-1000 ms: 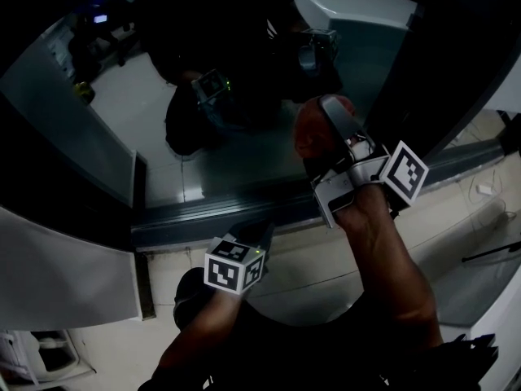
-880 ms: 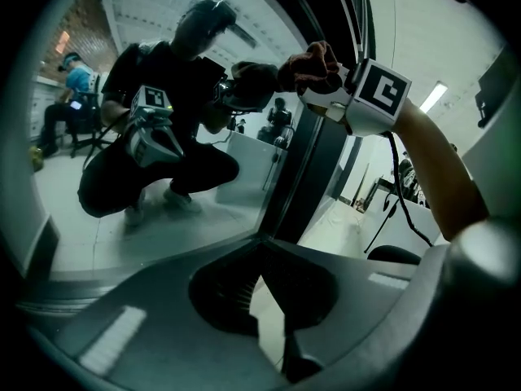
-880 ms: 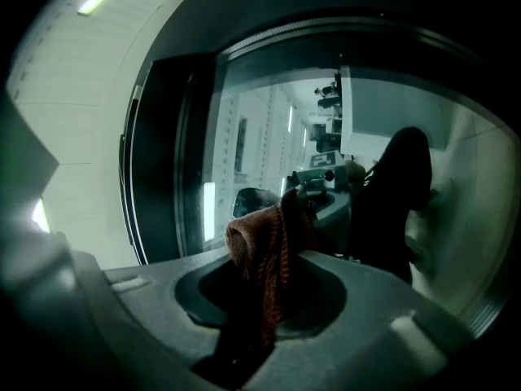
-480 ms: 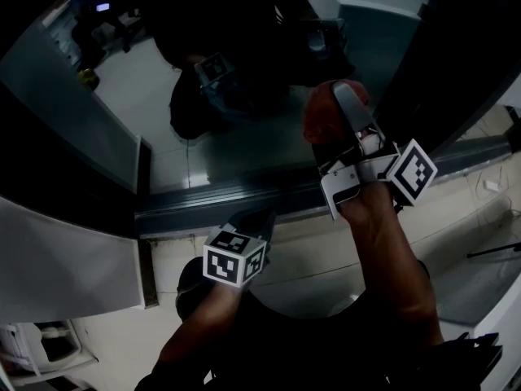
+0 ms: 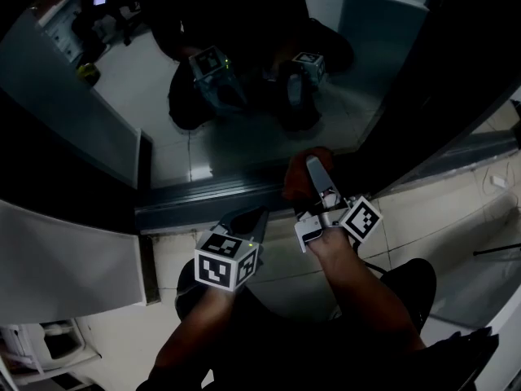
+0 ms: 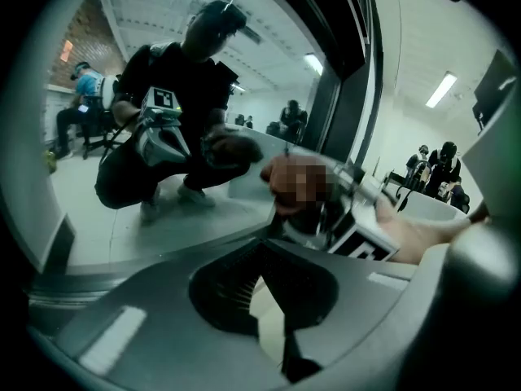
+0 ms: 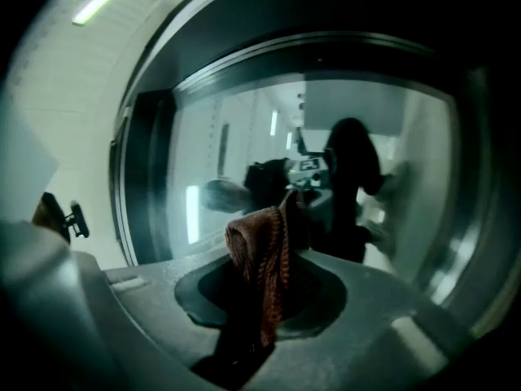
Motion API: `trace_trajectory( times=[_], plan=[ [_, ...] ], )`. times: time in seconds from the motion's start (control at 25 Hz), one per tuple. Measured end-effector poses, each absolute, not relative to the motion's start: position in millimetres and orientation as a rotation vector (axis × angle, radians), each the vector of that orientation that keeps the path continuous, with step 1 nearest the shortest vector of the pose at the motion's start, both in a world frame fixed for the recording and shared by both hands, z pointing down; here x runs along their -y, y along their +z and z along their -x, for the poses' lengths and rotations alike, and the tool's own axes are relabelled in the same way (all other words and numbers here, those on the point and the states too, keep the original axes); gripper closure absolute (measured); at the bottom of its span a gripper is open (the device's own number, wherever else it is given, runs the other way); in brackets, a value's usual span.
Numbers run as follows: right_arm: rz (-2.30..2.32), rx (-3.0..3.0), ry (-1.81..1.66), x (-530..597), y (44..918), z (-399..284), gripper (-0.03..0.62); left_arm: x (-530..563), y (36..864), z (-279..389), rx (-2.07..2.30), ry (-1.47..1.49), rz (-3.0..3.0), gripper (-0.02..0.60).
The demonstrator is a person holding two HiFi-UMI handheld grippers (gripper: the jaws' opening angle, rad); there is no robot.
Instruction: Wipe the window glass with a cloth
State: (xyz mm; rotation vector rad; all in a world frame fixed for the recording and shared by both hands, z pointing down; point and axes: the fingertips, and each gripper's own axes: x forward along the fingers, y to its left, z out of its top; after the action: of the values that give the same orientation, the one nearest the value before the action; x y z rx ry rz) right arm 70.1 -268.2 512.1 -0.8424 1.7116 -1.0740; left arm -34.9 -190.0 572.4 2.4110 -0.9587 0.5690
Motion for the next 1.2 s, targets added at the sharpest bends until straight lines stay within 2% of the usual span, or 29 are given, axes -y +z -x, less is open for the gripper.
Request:
trace_trajectory(
  times=[0.2, 0.48, 0.72, 1.2],
  plan=[
    [1.085, -1.53, -1.352, 276, 666, -65, 0.523, 182, 575, 43, 0.963, 0.581, -2.411, 0.565],
    [1.241, -1.34, -1.546, 283, 776, -55, 0.523, 174, 580, 42, 0.963, 0.603, -2.402, 0.565],
    [1.302, -1.262, -1.661, 288, 802, -18, 0.523, 171, 579, 73, 0.991, 0.589, -2.384, 0.565],
    [1.311, -1.263, -1.701, 297, 790, -17, 0.523, 174, 578, 81, 1.014, 0.576, -2.365, 0.565]
  ],
)
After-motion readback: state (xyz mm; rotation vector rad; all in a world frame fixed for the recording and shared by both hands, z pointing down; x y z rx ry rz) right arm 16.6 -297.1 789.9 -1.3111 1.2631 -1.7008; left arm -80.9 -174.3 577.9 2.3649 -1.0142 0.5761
